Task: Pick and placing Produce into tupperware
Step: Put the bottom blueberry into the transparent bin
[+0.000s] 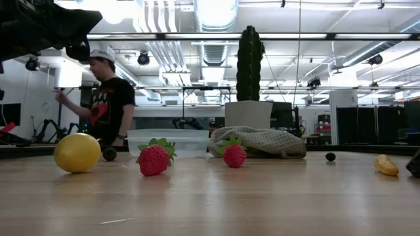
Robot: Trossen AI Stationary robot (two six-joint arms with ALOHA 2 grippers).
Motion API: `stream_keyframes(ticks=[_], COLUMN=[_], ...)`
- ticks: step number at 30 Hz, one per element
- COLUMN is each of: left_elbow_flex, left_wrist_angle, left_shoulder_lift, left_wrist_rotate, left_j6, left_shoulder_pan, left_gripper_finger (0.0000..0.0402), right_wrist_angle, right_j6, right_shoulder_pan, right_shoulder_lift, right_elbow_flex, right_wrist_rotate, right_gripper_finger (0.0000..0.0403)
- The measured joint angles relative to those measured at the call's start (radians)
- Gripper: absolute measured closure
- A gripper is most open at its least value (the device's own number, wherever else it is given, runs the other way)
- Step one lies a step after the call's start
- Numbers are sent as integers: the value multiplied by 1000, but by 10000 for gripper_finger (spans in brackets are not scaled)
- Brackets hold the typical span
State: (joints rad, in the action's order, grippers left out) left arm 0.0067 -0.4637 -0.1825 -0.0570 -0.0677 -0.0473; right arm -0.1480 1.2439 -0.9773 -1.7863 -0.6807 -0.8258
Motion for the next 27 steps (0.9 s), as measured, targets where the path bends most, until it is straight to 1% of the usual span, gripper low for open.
stream_keyframes(ticks=[9, 12, 20, 27], left_elbow_flex=[0, 0, 0, 0], left_wrist_angle=[0, 0, 0, 0], left_shoulder_lift=[0, 0, 0, 0], left_wrist_rotate=[0, 0, 0, 0], left_j6=[0, 0, 0, 0], left_shoulder_pan=[0, 0, 0, 0], left_gripper_finger=[402, 402, 402, 402], right_wrist_angle=[10, 9, 2, 1], right_j6=[0, 0, 0, 3], right_shoulder_pan=[10, 10, 10, 10], right_shoulder_lift=[1, 1, 1, 1], right_elbow_flex=[0, 0, 0, 0], right_wrist_rotate=[15, 16, 17, 22], right_gripper_finger=[161, 167, 196, 235])
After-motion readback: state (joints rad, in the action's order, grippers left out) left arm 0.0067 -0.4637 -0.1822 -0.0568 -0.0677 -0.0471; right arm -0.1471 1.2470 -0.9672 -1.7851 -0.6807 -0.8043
